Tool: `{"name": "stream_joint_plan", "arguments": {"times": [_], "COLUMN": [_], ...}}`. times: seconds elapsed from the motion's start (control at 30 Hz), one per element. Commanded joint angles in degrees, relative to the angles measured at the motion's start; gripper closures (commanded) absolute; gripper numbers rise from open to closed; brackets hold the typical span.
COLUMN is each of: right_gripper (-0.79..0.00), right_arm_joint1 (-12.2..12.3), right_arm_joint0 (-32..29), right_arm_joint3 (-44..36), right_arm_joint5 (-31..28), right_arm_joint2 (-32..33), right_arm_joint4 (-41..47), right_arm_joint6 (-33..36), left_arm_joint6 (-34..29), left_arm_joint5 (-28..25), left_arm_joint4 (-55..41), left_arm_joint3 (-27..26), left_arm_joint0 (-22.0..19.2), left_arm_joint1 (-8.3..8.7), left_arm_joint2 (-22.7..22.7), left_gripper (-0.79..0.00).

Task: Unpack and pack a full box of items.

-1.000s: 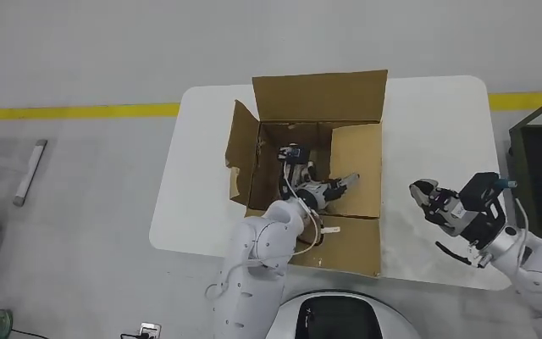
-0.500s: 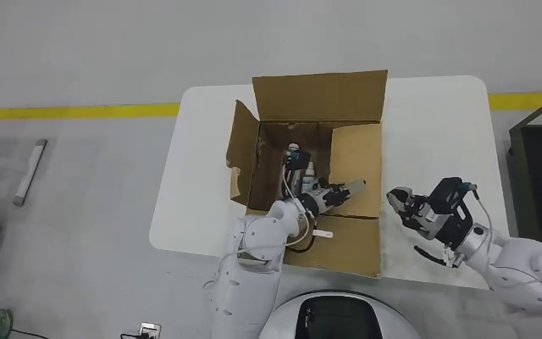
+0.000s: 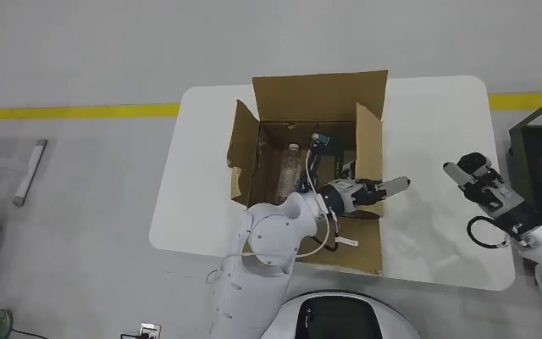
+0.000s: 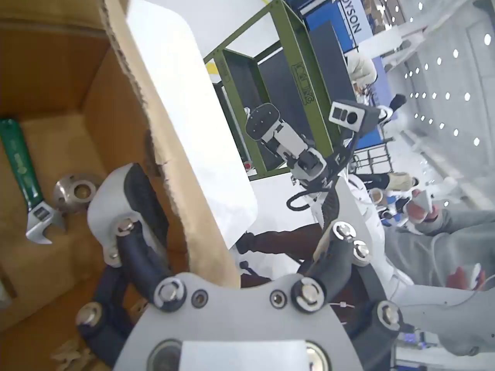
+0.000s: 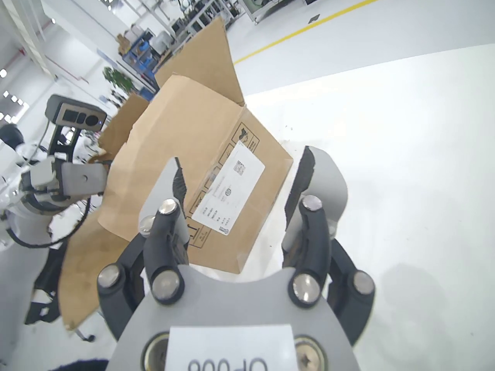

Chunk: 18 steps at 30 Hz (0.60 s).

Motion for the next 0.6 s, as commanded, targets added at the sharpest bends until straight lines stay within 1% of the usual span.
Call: {"name": "stream_joint_plan", "arguments": {"times": [0.0, 0.1, 0.2, 0.3, 0.43, 0.47, 0.5, 0.53, 0.57], "right_gripper": [-0.785, -0.785, -0.785, -0.785, -0.785, -0.64, -0.57, -0.468, -0.339], "right_arm_joint1": [0.1, 0.3, 0.4, 0.7, 0.8, 0.8, 0.8, 0.8, 0.8], "right_arm_joint0": [0.1, 0.4, 0.7, 1.1, 1.4, 1.4, 1.5, 1.5, 1.7], "right_arm_joint3": [0.5, 1.2, 1.4, 1.3, 1.2, 1.3, 1.5, 1.7, 1.8], "right_arm_joint5": [1.0, 2.0, 2.0, 1.4, 1.3, 1.3, 1.3, 1.4, 1.4], "right_arm_joint2": [1.9, 4.4, 5.8, 6.2, 5.2, 4.6, 4.0, 3.3, 2.6], "right_arm_joint4": [6.0, 11.8, 15.0, 14.1, 11.8, 11.4, 11.2, 10.4, 10.1], "right_arm_joint6": [2.1, 4.9, 7.5, 9.8, 11.7, 11.7, 11.7, 12.1, 12.2], "left_arm_joint6": [-0.4, -0.5, 0.8, 1.4, 1.2, 1.4, 1.4, 1.4, 1.4], "left_arm_joint5": [-1.0, -2.6, -2.9, -3.3, -2.6, -2.2, -2.0, -1.9, -1.9], "left_arm_joint4": [1.4, 5.3, 5.7, 6.0, 6.5, 6.3, 6.1, 6.2, 6.4], "left_arm_joint3": [0.2, 2.7, 5.3, 7.5, 8.7, 8.8, 8.7, 8.7, 8.6], "left_arm_joint0": [-1.5, -3.7, -4.8, -5.5, -6.1, -6.0, -5.9, -5.9, -5.9], "left_arm_joint1": [-0.09, -0.23, -0.58, -0.75, -0.7, -0.67, -0.64, -0.57, -0.5], "left_arm_joint2": [2.7, 6.6, 9.7, 11.5, 12.0, 11.8, 11.7, 11.6, 11.5], "left_gripper": [-0.785, -0.785, -0.785, -0.785, -0.785, -0.785, -0.785, -0.785, -0.785]}}
